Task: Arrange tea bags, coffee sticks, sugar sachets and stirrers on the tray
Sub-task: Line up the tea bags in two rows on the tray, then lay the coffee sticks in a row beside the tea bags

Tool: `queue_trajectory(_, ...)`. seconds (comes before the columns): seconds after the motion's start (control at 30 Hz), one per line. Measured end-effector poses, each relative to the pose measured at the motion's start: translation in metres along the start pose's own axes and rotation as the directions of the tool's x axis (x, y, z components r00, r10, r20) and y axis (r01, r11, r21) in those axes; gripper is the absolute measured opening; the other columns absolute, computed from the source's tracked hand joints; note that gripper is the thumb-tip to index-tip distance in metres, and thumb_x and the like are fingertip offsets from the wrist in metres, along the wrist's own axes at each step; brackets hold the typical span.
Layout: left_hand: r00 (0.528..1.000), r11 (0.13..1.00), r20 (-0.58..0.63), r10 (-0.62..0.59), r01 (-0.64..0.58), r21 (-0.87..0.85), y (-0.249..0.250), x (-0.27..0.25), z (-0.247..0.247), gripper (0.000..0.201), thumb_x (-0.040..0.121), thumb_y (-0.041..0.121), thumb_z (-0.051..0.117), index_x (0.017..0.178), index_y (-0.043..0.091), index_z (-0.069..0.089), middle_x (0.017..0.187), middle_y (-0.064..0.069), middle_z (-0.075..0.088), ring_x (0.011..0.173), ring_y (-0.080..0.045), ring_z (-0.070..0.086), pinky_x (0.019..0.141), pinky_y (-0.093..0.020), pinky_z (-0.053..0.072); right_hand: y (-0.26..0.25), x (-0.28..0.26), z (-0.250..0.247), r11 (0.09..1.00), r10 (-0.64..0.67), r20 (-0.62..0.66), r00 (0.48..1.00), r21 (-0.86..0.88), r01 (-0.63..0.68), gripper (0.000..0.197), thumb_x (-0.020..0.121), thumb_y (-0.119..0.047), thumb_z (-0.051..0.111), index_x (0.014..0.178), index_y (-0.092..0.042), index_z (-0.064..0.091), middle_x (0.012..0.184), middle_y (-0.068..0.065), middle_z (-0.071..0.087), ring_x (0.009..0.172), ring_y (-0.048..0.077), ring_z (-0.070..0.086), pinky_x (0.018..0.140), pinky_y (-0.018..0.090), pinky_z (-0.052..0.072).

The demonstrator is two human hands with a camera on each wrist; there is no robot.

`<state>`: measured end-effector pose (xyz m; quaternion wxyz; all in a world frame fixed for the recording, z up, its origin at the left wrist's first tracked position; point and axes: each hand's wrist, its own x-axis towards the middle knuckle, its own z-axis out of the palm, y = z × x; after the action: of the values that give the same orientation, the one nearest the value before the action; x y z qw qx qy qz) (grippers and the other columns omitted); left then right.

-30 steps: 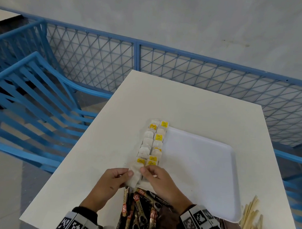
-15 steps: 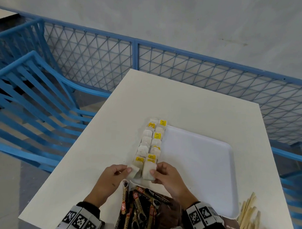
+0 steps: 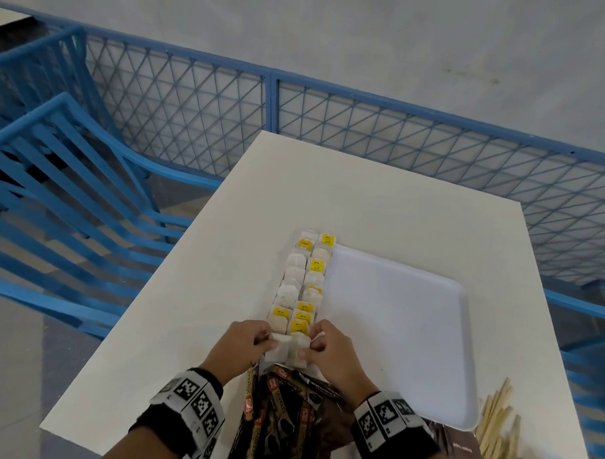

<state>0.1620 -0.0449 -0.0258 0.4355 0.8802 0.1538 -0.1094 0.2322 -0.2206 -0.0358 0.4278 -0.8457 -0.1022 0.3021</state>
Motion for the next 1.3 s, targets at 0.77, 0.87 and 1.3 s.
queue_trajectory(0.77, 0.997, 0.996, -0.055, -0.062, 0.059, -0.069, -0.008, 0.006, 0.003, 0.025, 0.075, 0.015, 0.076, 0.078, 0.018, 0.051, 0.070, 0.003, 0.057, 0.060, -0.009, 0.049, 0.057, -0.014, 0.040, -0.013, -0.003, -0.001, 0.998, -0.057, 0.029, 0.998, -0.040, 0.058, 0.052, 0.072, -0.016, 0.077, 0.103, -0.016, 0.036, 0.072, -0.006, 0.051, 0.061, 0.007, 0.047, 0.056, 0.016, 0.040)
queue_trajectory(0.87, 0.994, 0.997, -0.073, -0.077, 0.076, -0.022, -0.010, 0.006, 0.005, 0.029, 0.082, 0.015, 0.069, 0.064, 0.021, 0.048, 0.067, 0.002, 0.054, 0.065, -0.016, 0.051, 0.059, -0.016, 0.038, -0.010, -0.002, -0.001, 0.999, -0.039, 0.039, 0.998, -0.035, 0.040, 0.052, 0.072, -0.016, 0.077, 0.102, -0.017, 0.035, 0.074, -0.004, 0.052, 0.064, 0.009, 0.048, 0.057, 0.017, 0.041)
queue_trajectory(1.3, 0.973, 0.977, -0.129, -0.190, 0.200, 0.071, -0.013, -0.028, -0.005, 0.027, 0.086, 0.026, 0.064, 0.068, 0.017, 0.046, 0.065, 0.003, 0.052, 0.057, -0.008, 0.043, 0.052, -0.015, 0.033, -0.001, -0.036, -0.042, 0.966, -0.133, -0.016, 0.991, -0.227, 0.126, 0.008, 0.086, -0.027, 0.064, 0.085, -0.022, 0.058, 0.074, -0.010, 0.057, 0.062, 0.001, 0.050, 0.059, 0.011, 0.042)
